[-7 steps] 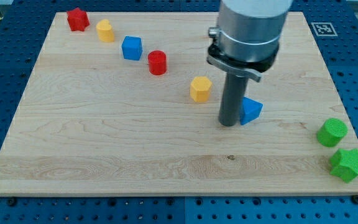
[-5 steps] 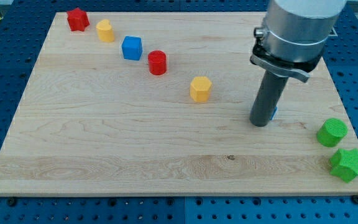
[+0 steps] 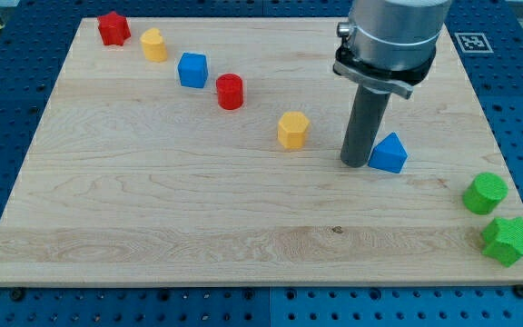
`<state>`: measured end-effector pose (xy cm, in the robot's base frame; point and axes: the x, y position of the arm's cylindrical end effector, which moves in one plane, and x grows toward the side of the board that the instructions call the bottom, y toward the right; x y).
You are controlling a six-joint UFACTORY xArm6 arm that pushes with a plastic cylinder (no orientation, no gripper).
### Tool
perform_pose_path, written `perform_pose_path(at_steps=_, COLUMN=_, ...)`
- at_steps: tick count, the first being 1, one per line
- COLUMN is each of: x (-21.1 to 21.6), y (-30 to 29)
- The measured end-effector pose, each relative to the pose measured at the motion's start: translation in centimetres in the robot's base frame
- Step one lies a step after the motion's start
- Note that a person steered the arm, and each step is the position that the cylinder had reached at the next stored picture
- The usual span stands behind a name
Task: Place the blue triangle above the green circle
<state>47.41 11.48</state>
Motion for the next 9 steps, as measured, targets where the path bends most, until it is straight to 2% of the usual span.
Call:
perform_pose_path(at_steps=3, x=-0.2, y=6.3)
perform_pose_path(at_steps=5, x=-0.2, y=6.5)
perform_pose_path(at_steps=6, x=1.1, y=3.6)
perform_pose_path(at_steps=9, x=1.9, y=6.6)
